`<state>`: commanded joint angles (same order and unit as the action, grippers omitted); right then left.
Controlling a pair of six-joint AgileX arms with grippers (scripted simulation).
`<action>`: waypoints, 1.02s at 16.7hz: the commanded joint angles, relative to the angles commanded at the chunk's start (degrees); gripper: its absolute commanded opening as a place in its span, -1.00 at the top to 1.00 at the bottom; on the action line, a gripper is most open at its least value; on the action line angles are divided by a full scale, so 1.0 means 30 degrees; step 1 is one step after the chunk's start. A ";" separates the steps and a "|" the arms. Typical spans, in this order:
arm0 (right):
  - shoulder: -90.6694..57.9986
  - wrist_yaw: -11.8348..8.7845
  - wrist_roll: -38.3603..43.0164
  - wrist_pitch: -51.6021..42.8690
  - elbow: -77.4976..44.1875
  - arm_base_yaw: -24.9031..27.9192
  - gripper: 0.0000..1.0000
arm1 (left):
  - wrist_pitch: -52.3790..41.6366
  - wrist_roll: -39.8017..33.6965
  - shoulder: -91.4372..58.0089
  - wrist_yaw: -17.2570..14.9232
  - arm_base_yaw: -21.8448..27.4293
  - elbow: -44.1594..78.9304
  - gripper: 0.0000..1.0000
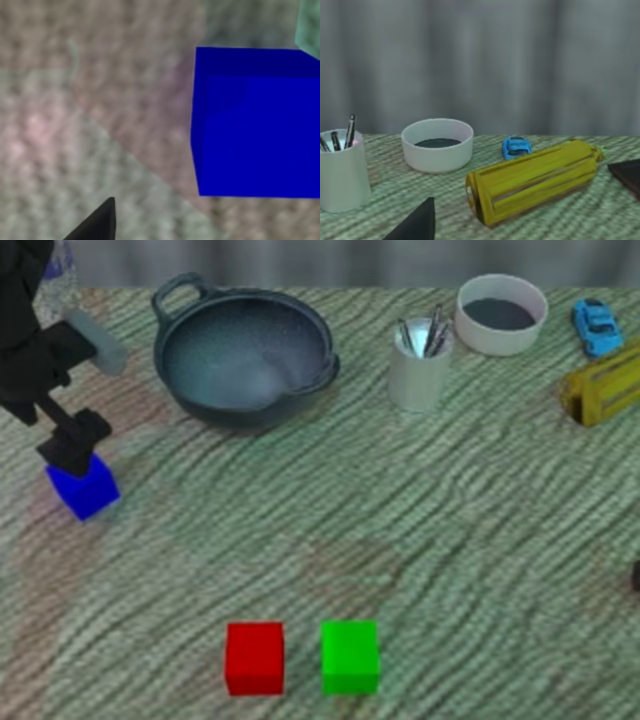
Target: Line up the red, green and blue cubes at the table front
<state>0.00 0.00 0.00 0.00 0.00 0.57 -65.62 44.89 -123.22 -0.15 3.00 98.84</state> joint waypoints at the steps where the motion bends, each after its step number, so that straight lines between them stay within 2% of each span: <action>1: 0.0000 0.0000 0.0000 0.0000 0.0000 0.0000 -1.00 | 0.0000 0.0000 0.0000 0.0000 0.0000 0.0000 -1.00; 5: 0.0000 0.0000 0.0000 0.0000 0.0000 0.0000 -1.00 | 0.0344 0.0024 -0.0110 0.0001 -0.0063 -0.0275 -1.00; 12: 0.0000 0.0000 0.0000 0.0000 0.0000 0.0000 -1.00 | 0.4884 0.0044 -0.1775 -0.0017 -0.0027 -0.3035 -1.00; 17: 0.0000 0.0000 0.0000 0.0000 0.0000 0.0000 -1.00 | 0.5135 0.0051 -0.1917 -0.0018 -0.0027 -0.3218 -1.00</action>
<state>0.00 0.00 0.00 0.00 0.00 0.57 -50.21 45.05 -128.97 -0.20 2.92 89.18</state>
